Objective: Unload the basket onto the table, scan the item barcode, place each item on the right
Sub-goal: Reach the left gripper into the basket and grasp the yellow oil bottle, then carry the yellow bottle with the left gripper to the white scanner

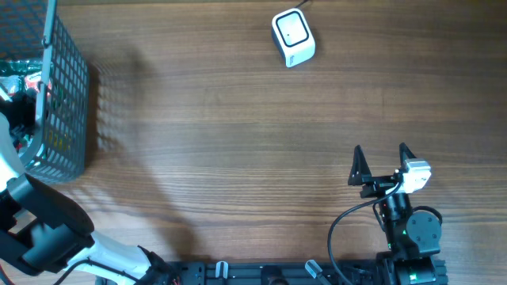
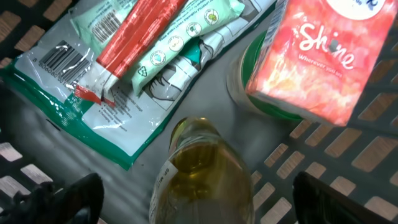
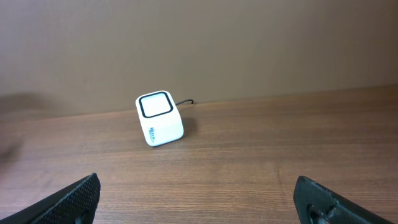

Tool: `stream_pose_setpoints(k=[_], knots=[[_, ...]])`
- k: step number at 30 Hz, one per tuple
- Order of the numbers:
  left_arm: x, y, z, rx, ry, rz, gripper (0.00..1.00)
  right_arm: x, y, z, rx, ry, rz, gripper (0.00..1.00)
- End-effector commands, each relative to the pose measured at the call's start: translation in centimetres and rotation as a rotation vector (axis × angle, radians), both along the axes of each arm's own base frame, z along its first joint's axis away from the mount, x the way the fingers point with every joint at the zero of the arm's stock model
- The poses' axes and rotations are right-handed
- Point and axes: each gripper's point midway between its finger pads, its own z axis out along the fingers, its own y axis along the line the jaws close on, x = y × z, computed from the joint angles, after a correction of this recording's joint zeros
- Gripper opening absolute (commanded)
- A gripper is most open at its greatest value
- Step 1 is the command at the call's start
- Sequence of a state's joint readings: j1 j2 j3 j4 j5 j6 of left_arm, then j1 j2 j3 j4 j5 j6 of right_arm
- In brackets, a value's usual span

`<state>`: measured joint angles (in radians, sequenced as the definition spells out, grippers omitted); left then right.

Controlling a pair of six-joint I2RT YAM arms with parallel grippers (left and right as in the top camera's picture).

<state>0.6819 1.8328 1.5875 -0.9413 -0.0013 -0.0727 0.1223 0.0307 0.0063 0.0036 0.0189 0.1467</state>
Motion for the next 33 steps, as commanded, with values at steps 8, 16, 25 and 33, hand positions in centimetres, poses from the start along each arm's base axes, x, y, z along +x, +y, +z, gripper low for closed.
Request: stream_pose_setpoints(k=[8, 16, 25, 33], knots=[[0.0, -0.5, -1.2, -0.028, 0.016, -0.025, 0.63, 0.0, 0.1, 0.0, 0.013, 0.0, 0.008, 1.0], [0.1, -0.5, -1.2, -0.026, 0.014, -0.025, 0.59, 0.0, 0.1, 0.0, 0.013, 0.0, 0.009, 1.0], [0.2, -0.4, -2.5, -0.045, 0.034, -0.022, 0.52, 0.0, 0.1, 0.0, 0.013, 0.0, 0.008, 1.0], [1.7, 0.8, 1.9, 0.048, -0.078, -0.022, 0.18, 0.0, 0.1, 0.0, 0.013, 0.0, 0.009, 1.0]])
